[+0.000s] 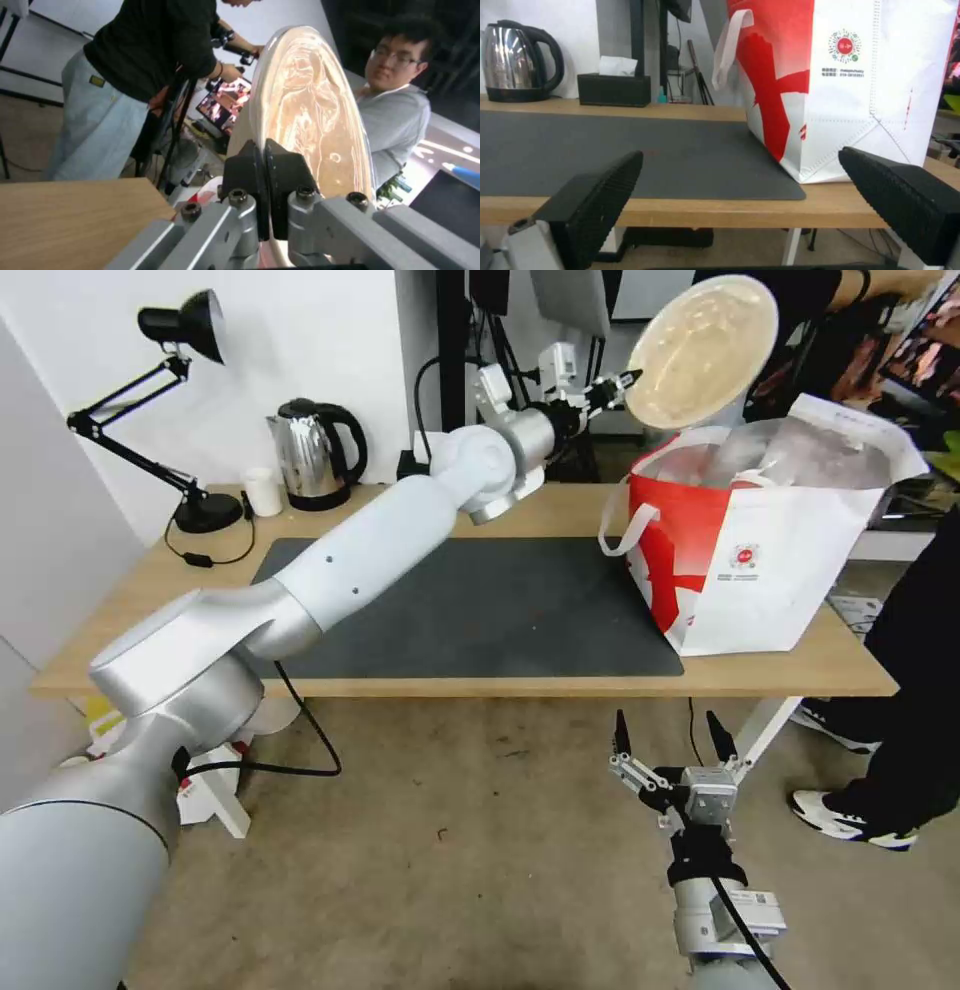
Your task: Pick up the trash from the table and place it into the takeout bag.
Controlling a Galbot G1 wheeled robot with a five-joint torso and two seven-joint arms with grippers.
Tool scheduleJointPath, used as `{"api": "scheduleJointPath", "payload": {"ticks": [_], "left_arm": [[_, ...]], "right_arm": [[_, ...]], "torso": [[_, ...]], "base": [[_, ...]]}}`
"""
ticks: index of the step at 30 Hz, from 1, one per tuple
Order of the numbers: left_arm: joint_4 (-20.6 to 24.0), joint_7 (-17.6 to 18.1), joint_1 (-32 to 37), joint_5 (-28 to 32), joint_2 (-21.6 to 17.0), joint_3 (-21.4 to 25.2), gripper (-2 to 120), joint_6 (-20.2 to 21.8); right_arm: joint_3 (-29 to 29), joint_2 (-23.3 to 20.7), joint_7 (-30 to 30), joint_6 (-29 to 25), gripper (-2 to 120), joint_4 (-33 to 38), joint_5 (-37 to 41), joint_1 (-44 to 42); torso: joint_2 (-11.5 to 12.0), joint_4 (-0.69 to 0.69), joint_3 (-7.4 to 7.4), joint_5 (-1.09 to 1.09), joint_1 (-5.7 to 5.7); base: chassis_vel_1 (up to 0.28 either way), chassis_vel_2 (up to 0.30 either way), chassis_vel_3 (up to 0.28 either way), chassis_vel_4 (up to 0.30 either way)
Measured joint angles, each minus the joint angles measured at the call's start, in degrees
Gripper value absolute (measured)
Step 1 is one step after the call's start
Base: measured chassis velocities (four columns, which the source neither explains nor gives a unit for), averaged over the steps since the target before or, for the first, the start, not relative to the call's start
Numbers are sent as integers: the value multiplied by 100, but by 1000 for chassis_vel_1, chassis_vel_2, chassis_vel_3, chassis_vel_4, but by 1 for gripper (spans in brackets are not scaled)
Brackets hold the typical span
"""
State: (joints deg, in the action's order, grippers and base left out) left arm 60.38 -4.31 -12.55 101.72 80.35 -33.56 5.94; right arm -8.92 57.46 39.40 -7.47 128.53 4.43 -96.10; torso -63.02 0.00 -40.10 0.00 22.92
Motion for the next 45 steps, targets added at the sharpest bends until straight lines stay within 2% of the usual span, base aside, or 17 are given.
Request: {"api": "scheduleJointPath", "payload": {"ticks": [9, 12, 45], "left_arm": [[-470, -93, -55, -50, 357, -216, 0, -18], [-747, -169, -64, -159, 509, -254, 0, -17], [-1088, -269, 183, -482, 466, -394, 0, 28]], "right_arm": [[0, 0, 0, 0, 100, 0, 0, 0], [0, 0, 0, 0, 100, 0, 0, 0], [0, 0, 0, 0, 100, 0, 0, 0]], "torso": [[0, 1, 0, 1, 0], [0, 2, 0, 1, 0], [0, 1, 0, 0, 0]], "base": [[0, 0, 0, 0], [0, 0, 0, 0], [0, 0, 0, 0]]}}
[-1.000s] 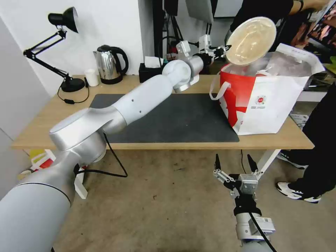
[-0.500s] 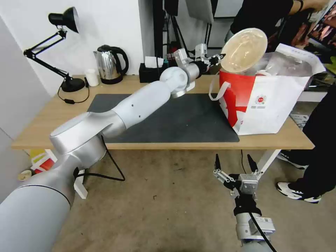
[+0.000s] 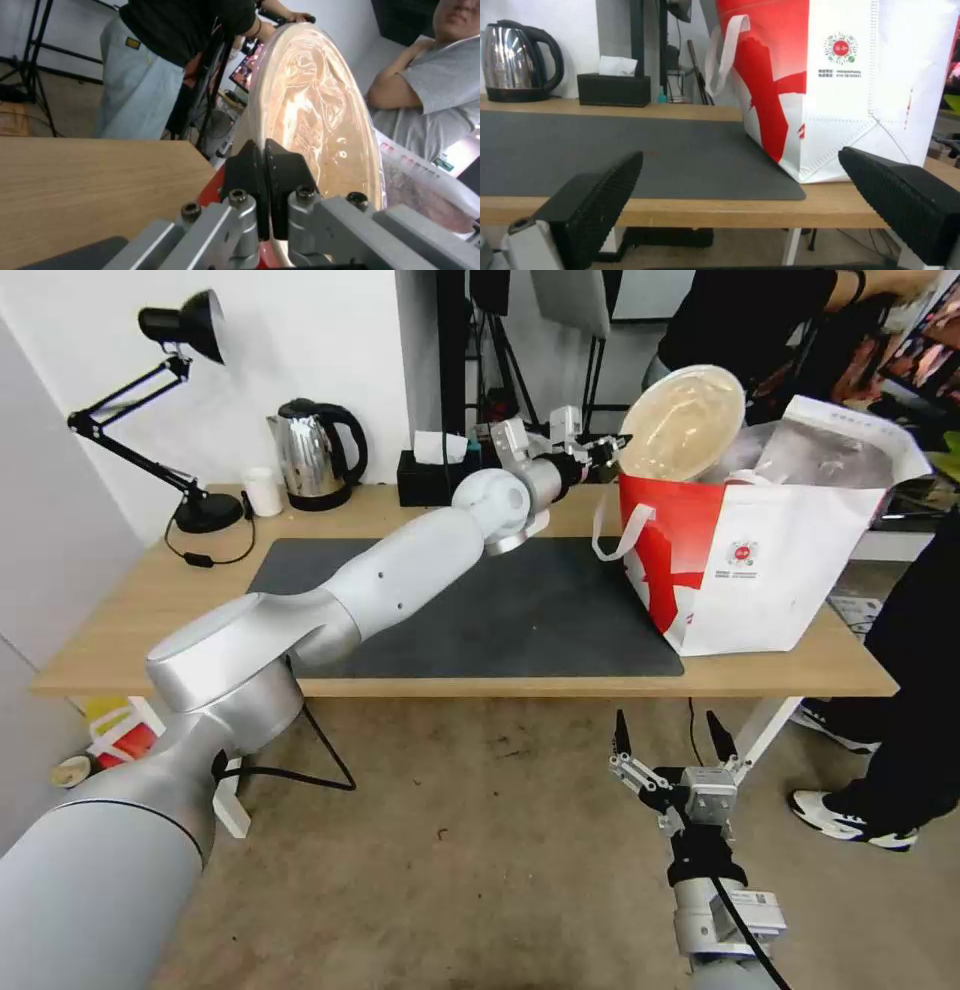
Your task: Pick up the trash from the table and place it into the takeout bag.
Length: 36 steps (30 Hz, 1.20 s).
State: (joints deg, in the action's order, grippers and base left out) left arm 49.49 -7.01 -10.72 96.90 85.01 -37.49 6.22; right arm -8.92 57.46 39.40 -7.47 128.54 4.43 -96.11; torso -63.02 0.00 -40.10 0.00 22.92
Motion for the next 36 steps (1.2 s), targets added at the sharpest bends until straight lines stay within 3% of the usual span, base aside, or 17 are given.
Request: {"api": "scheduleJointPath", "payload": {"ticks": [12, 16, 17, 22, 25, 30, 32, 34, 36], "left_arm": [[-34, -21, 50, -99, -27, -18, 0, 169], [-30, -23, 25, -118, -18, -18, 8, 234], [-18, -23, 9, -129, -14, -18, 15, 256], [13, -30, -11, -136, -13, -19, 28, 271], [62, -31, -23, -136, -22, -32, 45, 274], [126, -29, -37, -137, -55, -42, 58, 274], [175, -24, -57, -137, -91, -42, 72, 274], [187, -23, -60, -137, -99, -42, 73, 274], [243, -15, -63, -134, -133, -47, 85, 273]], "right_arm": [[0, 0, 0, 0, 100, 0, 0, 0], [0, 0, 0, 0, 100, 0, 0, 1], [0, 0, 0, 0, 100, 0, 0, 0], [0, 0, 0, 0, 100, 0, 0, 0], [0, 0, 0, 0, 100, 0, -1, 0], [0, 0, 0, 0, 100, 0, 0, 0], [0, 0, 0, 0, 100, 0, 0, 0], [0, 0, 0, 0, 100, 0, 0, 0], [0, 0, 0, 0, 100, 0, 0, 0]], "torso": [[0, -1, 0, 0, 0], [0, -1, 0, 0, 0], [0, 0, 0, 2, 0], [0, -1, 0, 2, 0], [0, 0, 0, 0, 0], [0, -1, 0, 0, 0], [0, 0, 0, 0, 0], [0, 0, 0, 0, 0], [0, -1, 0, 0, 0]], "base": [[0, 0, 0, 0], [0, 0, 0, 0], [0, 0, 0, 0], [0, 0, 0, 0], [0, 0, 0, 0], [0, 0, 0, 0], [0, 0, 0, 0], [0, 0, 0, 0], [0, 0, 0, 0]]}}
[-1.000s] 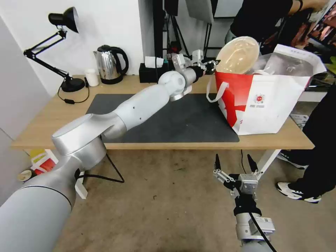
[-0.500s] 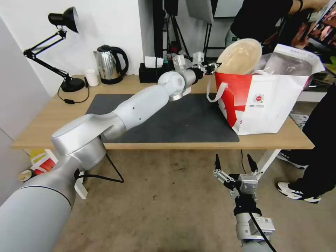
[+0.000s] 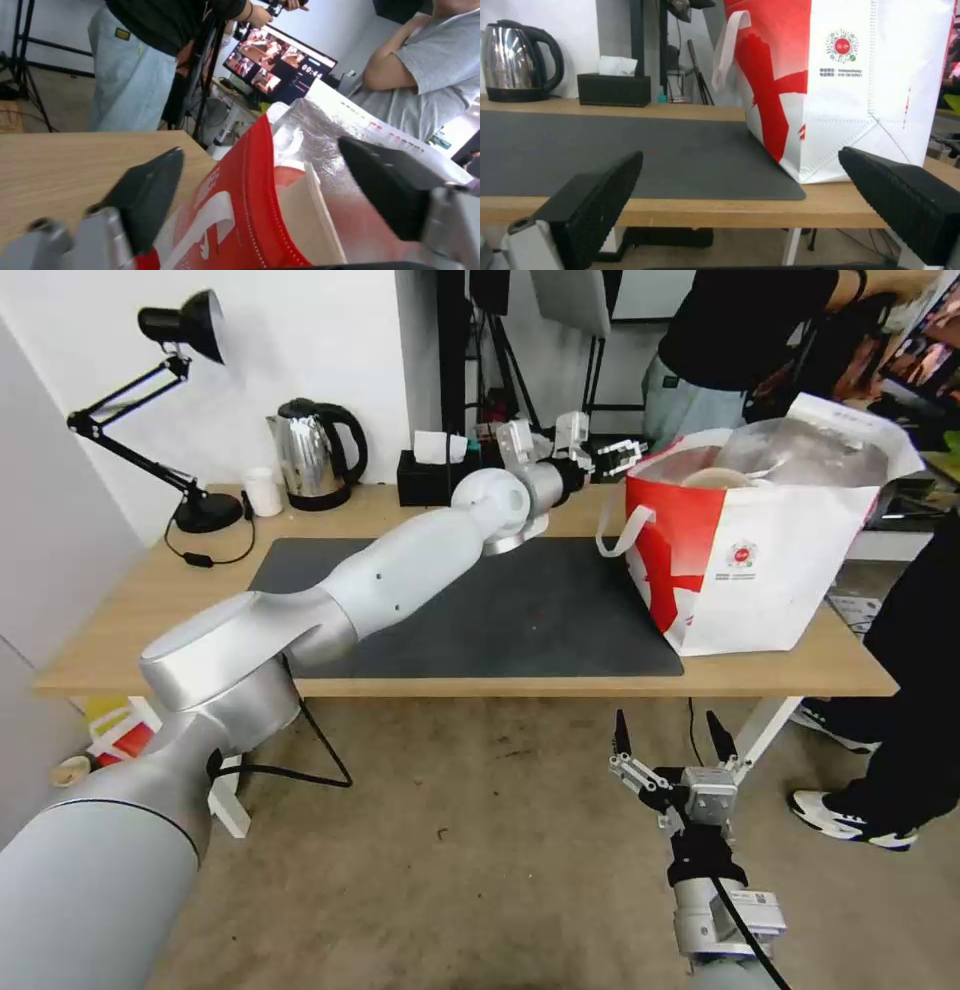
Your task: Pick up the trash from the table and place it into the takeout bag.
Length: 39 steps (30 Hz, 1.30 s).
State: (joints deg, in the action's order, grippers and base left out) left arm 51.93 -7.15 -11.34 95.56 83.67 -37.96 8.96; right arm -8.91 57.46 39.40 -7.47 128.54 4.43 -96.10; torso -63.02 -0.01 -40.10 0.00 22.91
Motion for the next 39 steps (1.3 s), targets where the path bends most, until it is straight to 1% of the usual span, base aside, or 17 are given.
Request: {"api": "scheduleJointPath", "payload": {"ticks": [1, 3, 4, 6, 12, 16, 21, 24, 26, 27, 30, 32, 33, 34, 36, 38, 39], "left_arm": [[0, 0, 0, 0, 0, 0, 85, 0], [45, 8, 0, 1, -10, -2, 93, -7], [45, 8, 0, 1, -10, -2, 93, -7], [73, 17, 1, -1, -12, -14, 99, -15], [142, 29, -1, -1, -11, -12, 100, -23], [293, 62, -16, 5, -77, 24, 100, -30], [550, 256, -91, 53, -235, 125, 100, -41], [819, 558, -183, 33, -425, 266, 100, -154], [856, 608, -207, 32, -449, 305, 100, -164], [940, 721, -312, 33, -536, 421, 100, -165], [998, 773, -465, 63, -655, 492, 100, -165], [1274, 875, -753, 199, -989, 519, 100, -165], [1274, 875, -753, 199, -989, 519, 100, -165], [1397, 911, -816, 223, -1122, 518, 100, -165], [1955, 1059, -905, 236, -1647, 486, 100, -181], [2056, 1084, -905, 231, -1742, 482, 100, -182], [2522, 1142, -847, 113, -2207, 487, 100, -238]], "right_arm": [[0, 0, 0, 0, 100, 0, 0, 0], [0, 0, 0, 0, 100, 0, 0, 0], [0, 0, 0, 0, 100, 0, 0, 0], [0, 0, 0, 0, 100, 0, 0, 0], [0, 0, 0, 0, 100, 0, 0, 0], [0, 0, 0, 0, 100, 0, 0, 0], [0, 0, 0, 0, 100, 0, 0, 1], [0, 0, 0, 0, 100, 0, 0, 0], [0, 0, 0, 0, 100, 0, 0, 0], [0, 0, 0, 0, 100, 0, 0, 0], [0, 0, 0, 0, 100, 0, 0, 0], [0, 0, 0, 0, 100, 0, 0, 0], [0, 0, 0, 0, 100, 0, 0, 0], [0, 0, 0, 0, 100, 0, 0, 0], [0, 0, 0, 0, 100, 0, 0, 0], [0, 0, 0, 0, 100, 0, 0, 1], [0, 0, 0, 0, 100, 1, 0, 1]], "torso": [[0, 0, 0, 0, 0], [0, 1, 0, 0, 0], [0, 1, 0, 0, 0], [0, 1, 0, 0, 0], [0, 1, 0, 0, 1], [0, 1, 0, 0, 0], [0, 1, 0, 0, 0], [0, 0, 0, -1, 0], [0, 0, 0, -1, 1], [0, 1, 0, -1, 1], [0, 2, 0, -1, 1], [0, 3, 0, -1, 1], [0, 3, 0, -1, 1], [0, 2, 0, 0, 1], [0, 0, 0, -2, 0], [0, 2, 0, -2, 0], [0, 2, 1, -1, 0]], "base": [[0, 0, 0, 0], [0, 0, 0, 0], [0, 0, 0, 0], [0, 0, 0, 0], [0, 0, 0, 0], [0, 0, 0, 0], [0, 0, 0, 0], [0, 0, 0, 0], [0, 0, 0, 0], [0, 0, 0, 0], [0, 0, 0, 0], [0, 0, 0, 0], [0, 0, 0, 0], [0, 0, 0, 0], [0, 0, 0, 0], [0, 0, 0, 0], [0, 0, 0, 0]]}}
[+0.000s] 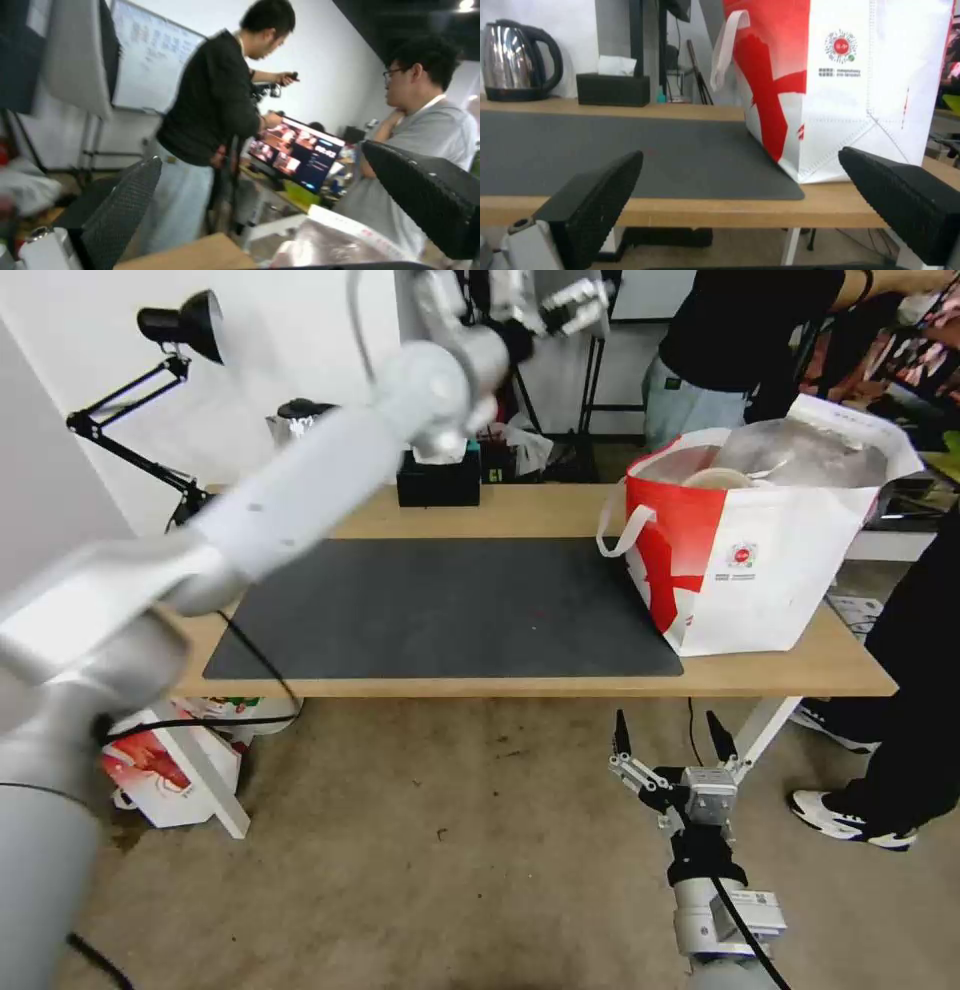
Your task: Pick up the trash from the table and place it into the takeout bag.
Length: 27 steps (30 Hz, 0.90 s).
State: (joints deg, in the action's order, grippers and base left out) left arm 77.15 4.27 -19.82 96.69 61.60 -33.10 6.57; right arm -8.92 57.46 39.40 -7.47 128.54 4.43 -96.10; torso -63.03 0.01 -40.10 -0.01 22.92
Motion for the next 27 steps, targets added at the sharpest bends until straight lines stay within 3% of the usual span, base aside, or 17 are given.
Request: {"api": "scheduleJointPath", "payload": {"ticks": [1, 2, 4, 5, 8, 9, 11, 13, 14, 15, 17, 19, 21, 22, 23, 26, 27], "left_arm": [[301, 9, 89, -105, -303, 22, 100, -30], [301, 9, 89, -105, -303, 22, 100, -30], [813, 67, 371, -330, -893, 227, 100, -106], [813, 67, 371, -330, -893, 227, 100, -106], [1421, 213, 936, -792, -1564, 802, 100, -286], [1421, 213, 936, -792, -1564, 802, 100, -286], [1700, 315, 1321, -1108, -1833, 1170, 100, -371], [2170, 388, 2124, -1605, -2193, 1795, 100, -455], [2170, 388, 2124, -1605, -2193, 1795, 100, -455], [2321, 393, 2443, -1768, -2330, 2051, 100, -475], [2854, 394, 3478, -2131, -2695, 3031, 100, -533], [2990, 393, 3739, -2182, -2776, 3280, 100, -548], [3475, 417, 4961, -2532, -3023, 4209, 100, -795], [3629, 441, 5471, -2709, -3033, 4598, 100, -878], [3629, 441, 5471, -2709, -3033, 4598, 100, -878], [4055, 523, 6943, -3225, -2873, 5788, 100, -988], [4055, 523, 6943, -3225, -2873, 5788, 100, -988]], "right_arm": [[0, 0, 0, 0, 100, -1, 0, 0], [0, 0, 0, 0, 100, -1, 0, 0], [0, -1, 0, 0, 100, 0, 0, 0], [0, -1, 0, 0, 100, 0, 0, 0], [0, 0, 0, 0, 100, -1, 0, 0], [0, 0, 0, 0, 100, -1, 0, 0], [0, -1, 0, 0, 100, 0, 0, -1], [0, 0, 0, 0, 100, 0, 0, 0], [0, 0, 0, 0, 100, 0, 0, 0], [-1, 0, 1, 0, 100, 0, 0, -1], [-1, 0, 0, 0, 100, 0, 0, 0], [0, 0, 0, 0, 100, 0, 0, 0], [0, 0, 0, 0, 100, 0, 0, 0], [0, 0, 0, 0, 100, 0, 0, -1], [0, 0, 0, 0, 100, 0, 0, -1], [0, 0, 0, 0, 100, 0, 0, -1], [0, 0, 0, 0, 100, 0, 0, -1]], "torso": [[0, -1, 0, -1, 0], [0, -1, 0, -1, 0], [0, -5, 0, -5, 0], [0, -5, 0, -5, 0], [0, 0, 0, 2, 0], [0, 0, 0, 2, 0], [0, 1, 0, 1, 0], [0, -1, 0, -2, 0], [0, -1, 0, -2, 0], [0, 1, 0, -4, 0], [0, -2, 0, -1, -1], [0, -2, 0, 1, 0], [-1, -4, 1, 1, -1], [-1, -1, 0, -2, -1], [-1, -1, 0, -2, -1], [-1, -1, 0, 2, 0], [-1, -1, 0, 2, 0]], "base": [[0, 0, 0, 0], [0, 0, 0, 0], [0, 0, 0, 0], [0, 0, 0, 0], [0, 0, 0, 0], [0, 0, 0, 0], [0, 0, 0, 0], [0, 0, 0, 0], [0, 0, 0, 0], [0, 0, 0, 0], [0, 0, 0, 0], [0, 0, 0, 0], [0, 0, 0, 0], [0, 0, 0, 0], [0, 0, 0, 0], [0, 0, 0, 0], [0, 0, 0, 0]]}}
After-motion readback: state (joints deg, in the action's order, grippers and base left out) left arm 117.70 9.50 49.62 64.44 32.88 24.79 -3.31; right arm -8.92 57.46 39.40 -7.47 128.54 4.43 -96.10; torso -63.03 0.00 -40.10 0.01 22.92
